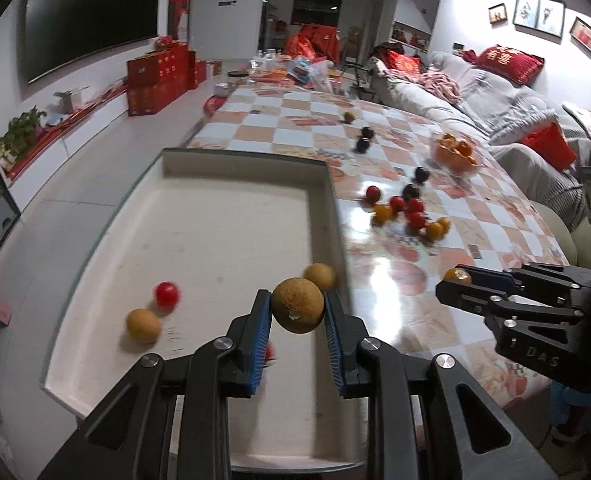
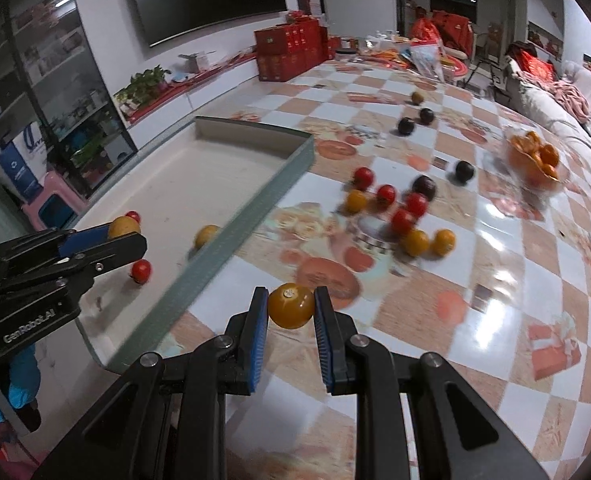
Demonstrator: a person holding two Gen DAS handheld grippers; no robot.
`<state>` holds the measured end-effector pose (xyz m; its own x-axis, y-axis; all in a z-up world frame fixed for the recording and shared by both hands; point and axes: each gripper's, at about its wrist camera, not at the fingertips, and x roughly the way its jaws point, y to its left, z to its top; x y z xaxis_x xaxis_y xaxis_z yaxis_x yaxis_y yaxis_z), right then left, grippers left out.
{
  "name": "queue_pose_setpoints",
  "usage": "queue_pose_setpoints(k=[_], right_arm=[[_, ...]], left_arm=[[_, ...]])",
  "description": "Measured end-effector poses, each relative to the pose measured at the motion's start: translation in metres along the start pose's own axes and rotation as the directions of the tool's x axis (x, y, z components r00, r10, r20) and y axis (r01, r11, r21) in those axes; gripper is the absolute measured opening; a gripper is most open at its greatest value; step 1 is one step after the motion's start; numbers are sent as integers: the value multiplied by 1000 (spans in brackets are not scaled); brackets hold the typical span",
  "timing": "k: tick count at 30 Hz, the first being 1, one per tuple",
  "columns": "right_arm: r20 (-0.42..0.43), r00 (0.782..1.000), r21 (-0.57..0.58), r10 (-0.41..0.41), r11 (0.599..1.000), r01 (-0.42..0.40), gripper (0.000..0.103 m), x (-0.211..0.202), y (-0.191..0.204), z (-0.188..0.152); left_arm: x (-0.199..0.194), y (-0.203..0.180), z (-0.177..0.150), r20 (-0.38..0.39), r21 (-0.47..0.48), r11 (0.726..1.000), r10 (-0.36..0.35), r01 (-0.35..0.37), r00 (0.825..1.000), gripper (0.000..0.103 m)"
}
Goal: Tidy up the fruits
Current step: 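Carry both fruits over the white tray and open both tools to drop them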
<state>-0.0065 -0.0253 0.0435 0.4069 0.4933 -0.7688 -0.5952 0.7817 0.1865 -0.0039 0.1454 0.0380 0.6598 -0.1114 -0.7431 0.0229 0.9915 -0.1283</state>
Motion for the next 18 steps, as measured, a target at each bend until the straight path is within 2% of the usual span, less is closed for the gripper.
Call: queue_pose_setpoints(k=[9,18], right_arm=[[-7,999,-49,38,998,-38,24,11,37,15],[-29,997,-76,78,994,-80,24,33,66,34]], left_arm=[[-2,42,-10,-6,-56,997,51,-51,999,28],[-2,59,-2,0,-65,995,75,-74,997,28]])
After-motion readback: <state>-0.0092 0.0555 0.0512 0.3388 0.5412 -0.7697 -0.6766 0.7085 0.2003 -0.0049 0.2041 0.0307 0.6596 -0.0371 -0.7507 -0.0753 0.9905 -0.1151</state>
